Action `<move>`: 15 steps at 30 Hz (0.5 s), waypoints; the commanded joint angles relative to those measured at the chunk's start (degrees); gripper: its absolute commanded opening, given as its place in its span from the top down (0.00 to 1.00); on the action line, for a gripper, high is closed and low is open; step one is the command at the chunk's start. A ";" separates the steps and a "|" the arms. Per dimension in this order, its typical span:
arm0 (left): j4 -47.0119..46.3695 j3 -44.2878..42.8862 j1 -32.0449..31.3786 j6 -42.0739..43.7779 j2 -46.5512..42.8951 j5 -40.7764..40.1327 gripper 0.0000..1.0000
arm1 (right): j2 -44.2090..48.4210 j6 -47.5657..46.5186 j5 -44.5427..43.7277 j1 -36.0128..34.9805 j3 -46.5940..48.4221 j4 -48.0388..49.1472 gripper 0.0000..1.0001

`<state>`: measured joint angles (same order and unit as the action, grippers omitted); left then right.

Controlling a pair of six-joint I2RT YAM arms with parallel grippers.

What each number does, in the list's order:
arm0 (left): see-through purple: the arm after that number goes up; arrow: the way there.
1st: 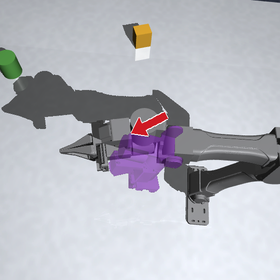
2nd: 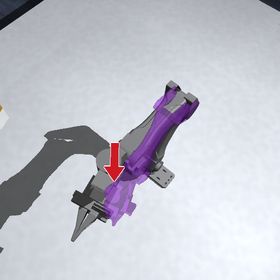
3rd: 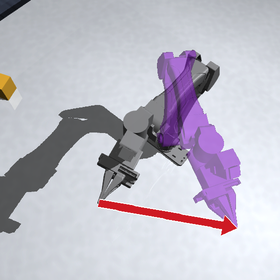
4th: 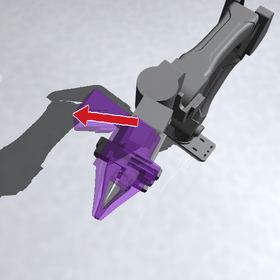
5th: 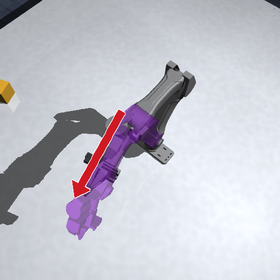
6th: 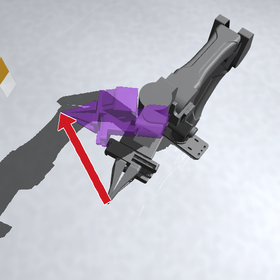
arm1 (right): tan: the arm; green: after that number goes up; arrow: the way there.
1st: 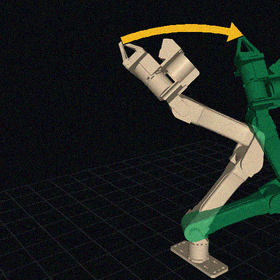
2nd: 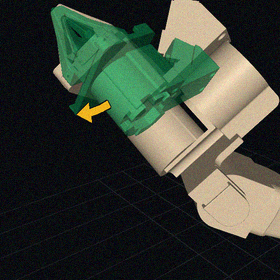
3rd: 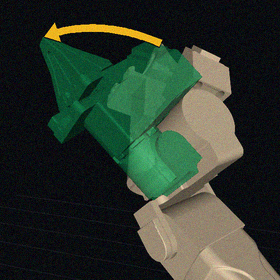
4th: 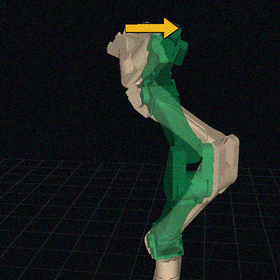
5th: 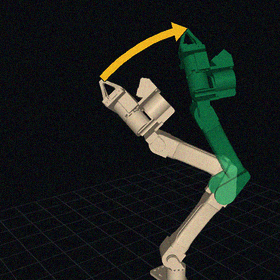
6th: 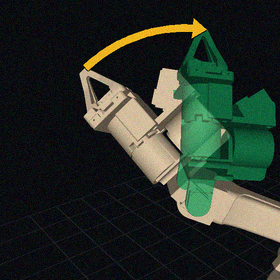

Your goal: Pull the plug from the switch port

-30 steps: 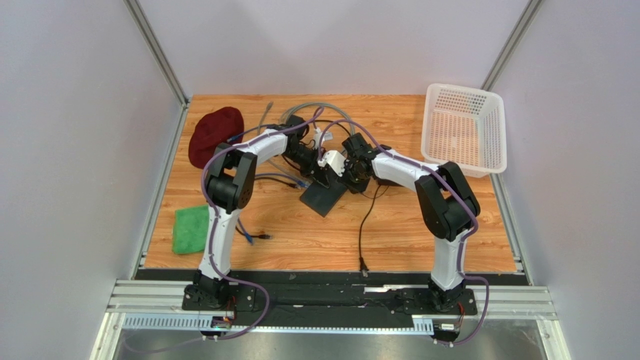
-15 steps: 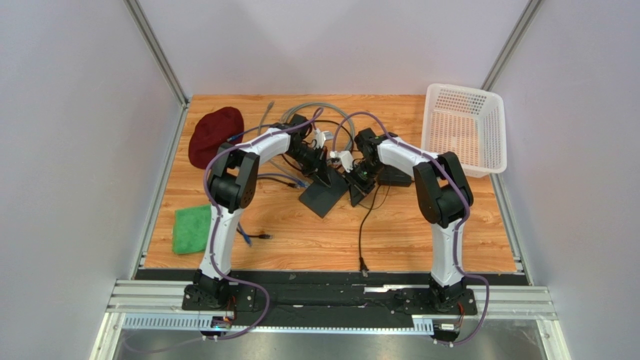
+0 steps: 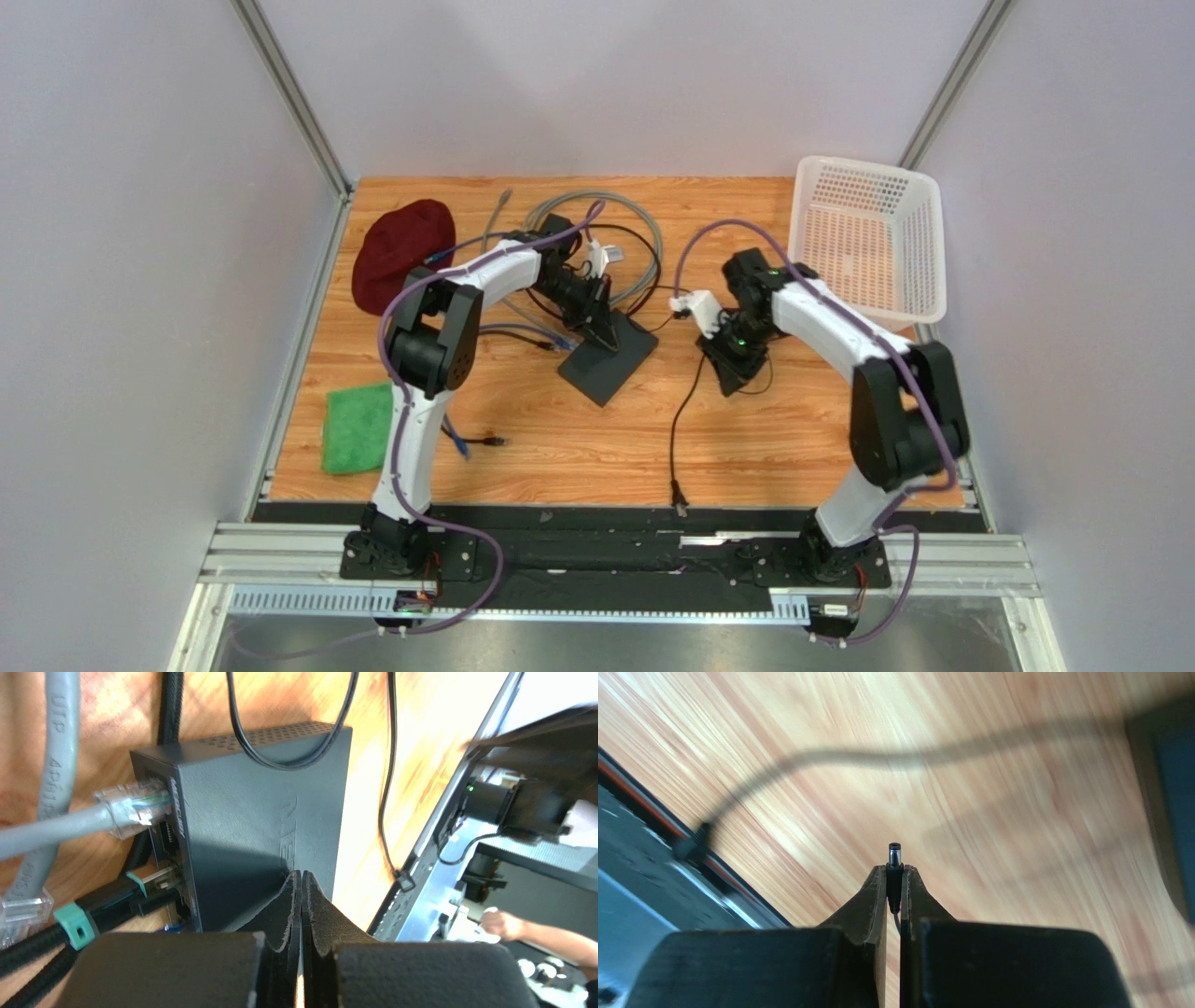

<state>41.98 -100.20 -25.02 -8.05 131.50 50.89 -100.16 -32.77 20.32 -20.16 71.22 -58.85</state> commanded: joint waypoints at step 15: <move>2.93 1.85 4.01 9.37 -14.51 -0.27 0.91 | 13.07 -2.38 3.49 -0.11 -1.97 2.60 0.25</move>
<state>43.90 -98.74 -23.09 -2.04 122.13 50.46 -83.81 -39.75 11.09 -14.48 61.30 -56.90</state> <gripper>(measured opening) 0.075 0.760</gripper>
